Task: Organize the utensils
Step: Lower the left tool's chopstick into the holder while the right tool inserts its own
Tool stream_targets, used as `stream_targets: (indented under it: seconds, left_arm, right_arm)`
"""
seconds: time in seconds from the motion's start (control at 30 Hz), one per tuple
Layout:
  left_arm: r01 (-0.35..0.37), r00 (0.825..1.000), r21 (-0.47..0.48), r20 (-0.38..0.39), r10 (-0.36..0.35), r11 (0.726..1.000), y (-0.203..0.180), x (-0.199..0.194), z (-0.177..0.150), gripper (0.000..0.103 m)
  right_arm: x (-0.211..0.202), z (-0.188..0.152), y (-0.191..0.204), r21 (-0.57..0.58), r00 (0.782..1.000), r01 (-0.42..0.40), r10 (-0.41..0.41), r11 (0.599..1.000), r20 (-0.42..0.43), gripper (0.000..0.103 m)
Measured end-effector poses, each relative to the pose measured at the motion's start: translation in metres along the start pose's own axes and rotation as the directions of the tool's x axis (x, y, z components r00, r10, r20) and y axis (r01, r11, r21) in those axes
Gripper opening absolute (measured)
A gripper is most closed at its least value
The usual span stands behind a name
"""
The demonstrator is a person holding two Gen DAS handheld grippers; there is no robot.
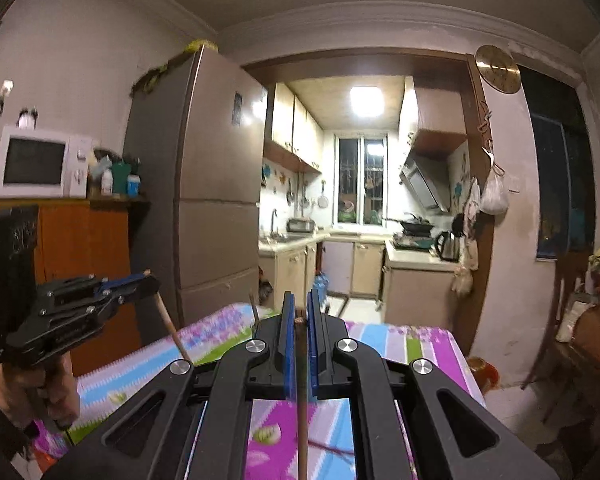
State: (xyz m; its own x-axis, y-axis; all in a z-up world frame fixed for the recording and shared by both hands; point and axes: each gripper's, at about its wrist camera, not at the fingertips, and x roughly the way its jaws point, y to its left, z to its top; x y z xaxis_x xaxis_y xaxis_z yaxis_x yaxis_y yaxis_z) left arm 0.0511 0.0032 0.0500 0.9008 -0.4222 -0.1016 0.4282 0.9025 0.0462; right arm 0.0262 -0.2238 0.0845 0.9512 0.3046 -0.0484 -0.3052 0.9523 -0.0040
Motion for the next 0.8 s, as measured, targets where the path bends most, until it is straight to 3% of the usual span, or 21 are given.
stream_targets:
  seconds: [0.5, 0.8]
  left_arm:
    - [0.000, 0.997, -0.019, -0.077, -0.001, 1.000, 0.013, 0.013, 0.049, 0.005]
    - [-0.025, 0.997, 0.002, -0.069, 0.025, 1.000, 0.013, 0.030, 0.072, 0.005]
  right_arm:
    - [0.053, 0.034, -0.024, 0.023, 0.993, -0.057, 0.054, 0.998, 0.105, 0.007]
    - [0.080, 0.069, -0.033, 0.042, 0.989, -0.068, 0.062, 0.997, 0.131, 0.007]
